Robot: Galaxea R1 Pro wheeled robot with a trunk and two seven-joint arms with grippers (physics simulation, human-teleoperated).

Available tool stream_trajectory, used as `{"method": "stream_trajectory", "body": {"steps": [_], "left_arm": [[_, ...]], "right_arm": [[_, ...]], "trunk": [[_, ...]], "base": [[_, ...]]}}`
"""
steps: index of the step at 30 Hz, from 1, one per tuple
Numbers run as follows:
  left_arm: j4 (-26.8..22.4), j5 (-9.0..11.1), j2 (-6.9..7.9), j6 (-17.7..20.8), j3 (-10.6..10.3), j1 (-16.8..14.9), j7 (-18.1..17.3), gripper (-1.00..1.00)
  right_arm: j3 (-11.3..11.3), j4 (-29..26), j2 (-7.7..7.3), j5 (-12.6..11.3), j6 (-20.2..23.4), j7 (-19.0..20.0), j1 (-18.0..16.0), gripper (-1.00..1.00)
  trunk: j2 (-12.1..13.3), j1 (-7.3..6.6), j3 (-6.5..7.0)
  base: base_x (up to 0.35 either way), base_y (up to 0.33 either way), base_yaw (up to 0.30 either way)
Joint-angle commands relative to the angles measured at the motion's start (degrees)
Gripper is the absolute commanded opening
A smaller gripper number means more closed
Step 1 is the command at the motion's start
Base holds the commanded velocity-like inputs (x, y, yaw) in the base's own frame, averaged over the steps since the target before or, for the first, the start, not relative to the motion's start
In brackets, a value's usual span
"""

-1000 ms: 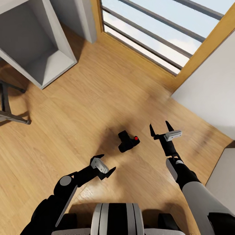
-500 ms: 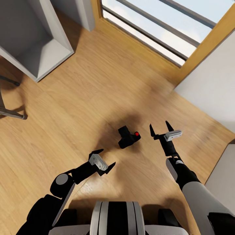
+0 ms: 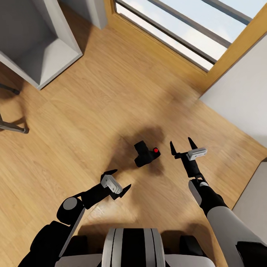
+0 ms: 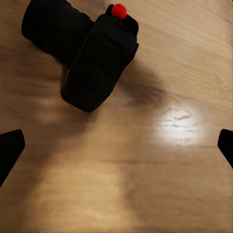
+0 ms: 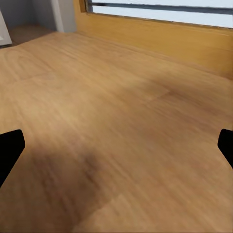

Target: Attach the digital camera to the camera tripod in the bedroom.

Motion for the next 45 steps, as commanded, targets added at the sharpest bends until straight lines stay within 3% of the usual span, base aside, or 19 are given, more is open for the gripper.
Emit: {"method": "stream_trajectory", "body": {"steps": [1, 15, 32, 41, 45], "left_arm": [[-0.1, -0.4, 0.03, 0.2, 0.0, 0.0, -0.2, 1.00], [0.1, -0.4, 1.20, 0.1, -0.1, 0.0, -0.2, 1.00], [0.1, -0.4, 1.23, 0.0, -0.6, 0.0, -0.2, 1.00], [-0.8, -0.1, 0.98, -0.9, -1.1, 2.9, 0.0, 1.00], [-0.8, -0.1, 1.08, -0.8, -1.1, 3.6, -0.1, 1.00]], "right_arm": [[-0.1, 0.0, 0.01, -0.5, -0.1, 0.6, 0.0, 1.00], [-0.1, 0.1, 0.01, -0.5, -0.1, 0.6, 0.0, 1.00], [-0.1, 0.1, 0.01, -0.5, 0.0, 0.6, 0.0, 1.00], [0.1, -0.2, -2.45, -0.6, -0.3, 0.4, 1.5, 1.00], [0.2, -0.1, -2.08, -0.6, -0.2, 0.4, 2.5, 1.00]], "trunk": [[0.0, 0.02, -0.03], [-0.2, 0.38, -0.03], [-0.3, 0.48, -0.03], [-0.3, 0.48, -0.03], [-0.3, 0.48, -0.03]], "base": [[0.000, 0.000, 0.000], [0.000, 0.000, 0.000], [0.000, 0.000, 0.000], [0.000, 0.000, 0.000], [-0.002, 0.000, 0.000]]}}
